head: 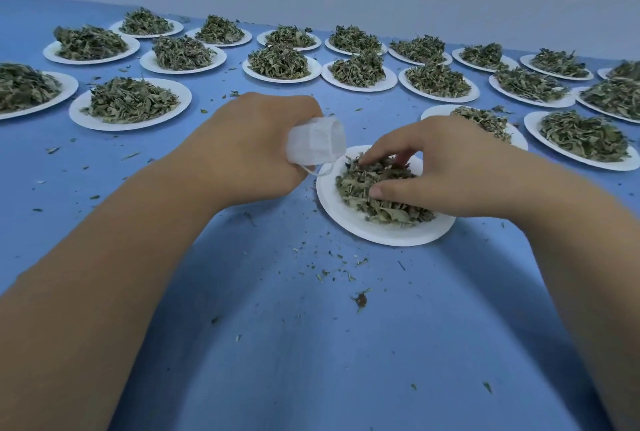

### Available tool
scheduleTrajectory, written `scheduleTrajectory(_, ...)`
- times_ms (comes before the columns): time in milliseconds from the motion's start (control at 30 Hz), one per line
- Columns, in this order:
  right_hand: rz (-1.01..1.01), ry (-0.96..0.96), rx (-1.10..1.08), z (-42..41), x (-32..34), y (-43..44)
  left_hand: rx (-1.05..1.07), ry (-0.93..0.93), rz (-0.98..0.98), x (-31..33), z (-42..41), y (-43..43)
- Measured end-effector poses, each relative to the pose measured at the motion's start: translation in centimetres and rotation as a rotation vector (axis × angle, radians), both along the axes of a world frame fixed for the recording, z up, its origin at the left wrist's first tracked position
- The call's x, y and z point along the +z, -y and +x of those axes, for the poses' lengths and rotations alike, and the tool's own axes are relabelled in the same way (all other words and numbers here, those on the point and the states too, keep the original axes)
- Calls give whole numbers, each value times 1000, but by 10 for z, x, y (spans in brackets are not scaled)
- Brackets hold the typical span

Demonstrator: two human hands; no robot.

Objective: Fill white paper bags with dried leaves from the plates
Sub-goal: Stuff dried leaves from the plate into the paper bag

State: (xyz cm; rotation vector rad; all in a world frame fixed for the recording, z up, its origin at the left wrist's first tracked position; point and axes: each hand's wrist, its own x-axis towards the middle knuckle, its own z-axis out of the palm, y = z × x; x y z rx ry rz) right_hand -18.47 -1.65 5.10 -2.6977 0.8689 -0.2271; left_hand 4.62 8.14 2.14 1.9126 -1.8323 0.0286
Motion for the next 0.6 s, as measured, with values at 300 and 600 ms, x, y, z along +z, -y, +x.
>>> scheduleTrajectory(300,37,315,-73,-11,-7,3,24,204,-71,31,-19,22)
scheduleTrajectory(600,75,580,-102,-20,-1,4,83,78,-67,9,-4,17)
